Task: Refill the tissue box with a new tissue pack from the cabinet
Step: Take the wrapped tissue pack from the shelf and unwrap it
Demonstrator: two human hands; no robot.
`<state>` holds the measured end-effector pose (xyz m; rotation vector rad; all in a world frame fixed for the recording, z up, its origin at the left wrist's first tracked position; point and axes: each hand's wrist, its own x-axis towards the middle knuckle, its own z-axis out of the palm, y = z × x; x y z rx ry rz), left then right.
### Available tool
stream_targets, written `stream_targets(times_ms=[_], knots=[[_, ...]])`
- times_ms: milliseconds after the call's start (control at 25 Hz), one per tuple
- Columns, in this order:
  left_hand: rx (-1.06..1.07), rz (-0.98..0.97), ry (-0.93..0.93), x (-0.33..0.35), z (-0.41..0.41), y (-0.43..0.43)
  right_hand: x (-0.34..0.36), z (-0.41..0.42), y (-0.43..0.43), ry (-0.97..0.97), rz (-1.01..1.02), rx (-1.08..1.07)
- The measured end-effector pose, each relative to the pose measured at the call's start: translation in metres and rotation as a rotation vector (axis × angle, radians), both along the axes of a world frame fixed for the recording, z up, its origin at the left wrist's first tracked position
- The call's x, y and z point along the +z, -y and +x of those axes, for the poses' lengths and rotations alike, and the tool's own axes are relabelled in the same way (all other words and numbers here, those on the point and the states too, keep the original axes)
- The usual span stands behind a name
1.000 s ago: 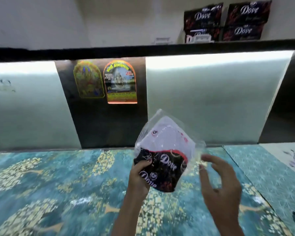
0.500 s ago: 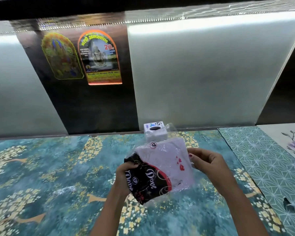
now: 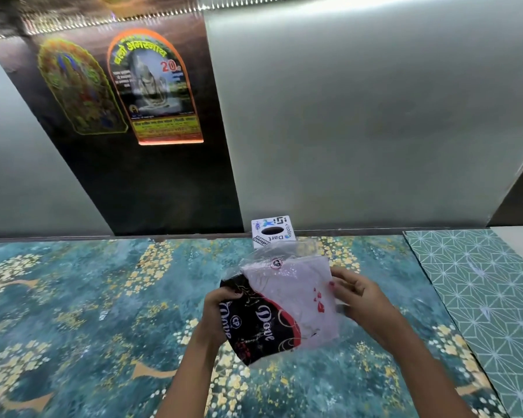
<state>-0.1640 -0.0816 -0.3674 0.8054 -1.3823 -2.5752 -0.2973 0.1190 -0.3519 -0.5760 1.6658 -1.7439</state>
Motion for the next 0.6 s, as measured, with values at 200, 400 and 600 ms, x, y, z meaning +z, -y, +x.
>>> stream_targets(times_ms=[200,400,600], knots=[[-0.06,-0.015,0.02,-0.005,-0.003,0.007,-0.026,-0.002,0.004,0.291,-0.132,0.013],[-0.114,-0.036,0.006,-0.007,-0.008,0.005,-0.04,0.007,0.0,0.147,-0.06,0.013],[-0.24,-0.099,0.116,-0.019,-0.019,0.002,-0.053,0.014,0.008,0.166,0.025,-0.073]])
